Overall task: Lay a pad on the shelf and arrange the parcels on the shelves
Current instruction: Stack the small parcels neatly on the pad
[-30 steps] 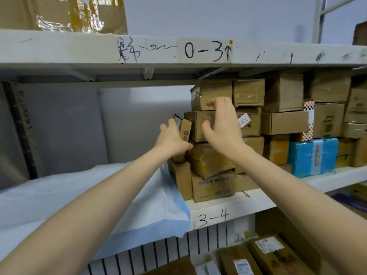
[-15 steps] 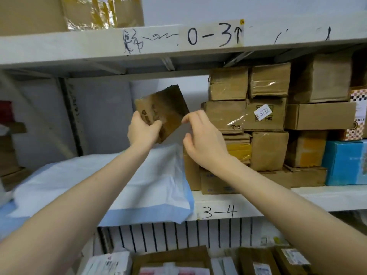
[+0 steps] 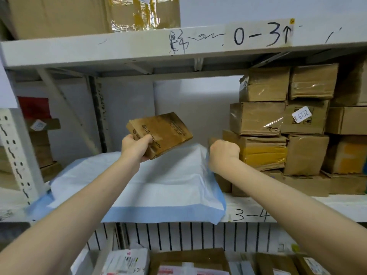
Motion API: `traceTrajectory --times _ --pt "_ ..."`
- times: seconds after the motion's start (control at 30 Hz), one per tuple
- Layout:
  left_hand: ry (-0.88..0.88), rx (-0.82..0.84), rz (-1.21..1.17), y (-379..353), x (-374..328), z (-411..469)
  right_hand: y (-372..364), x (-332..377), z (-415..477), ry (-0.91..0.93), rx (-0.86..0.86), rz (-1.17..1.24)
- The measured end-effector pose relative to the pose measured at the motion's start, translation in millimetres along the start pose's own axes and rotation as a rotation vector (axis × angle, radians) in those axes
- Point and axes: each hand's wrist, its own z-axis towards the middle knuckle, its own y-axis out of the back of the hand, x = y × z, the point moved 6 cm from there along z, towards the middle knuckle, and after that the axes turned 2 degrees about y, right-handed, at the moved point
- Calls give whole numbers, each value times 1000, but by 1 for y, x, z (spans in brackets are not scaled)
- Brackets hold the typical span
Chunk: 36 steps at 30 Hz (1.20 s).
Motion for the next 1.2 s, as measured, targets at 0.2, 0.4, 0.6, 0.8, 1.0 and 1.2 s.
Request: traceTrajectory --times 0.2,0.4,0.6,0.8,1.0,1.2 --pt "-20 46 5 22 1 26 19 6 -1 -15 -105 41" --pt "-19 53 23 49 8 54 59 34 -12 8 -374 120" --pt "37 -15 2 92 24 83 94 81 -15 112 -428 303" --pt "168 -130 -60 158 44 99 76 132 7 6 -307 755" --pt "301 -171 -174 202 65 106 57 173 32 -70 -236 902" --pt "409 -66 -114 187 79 100 68 209 52 71 -300 912"
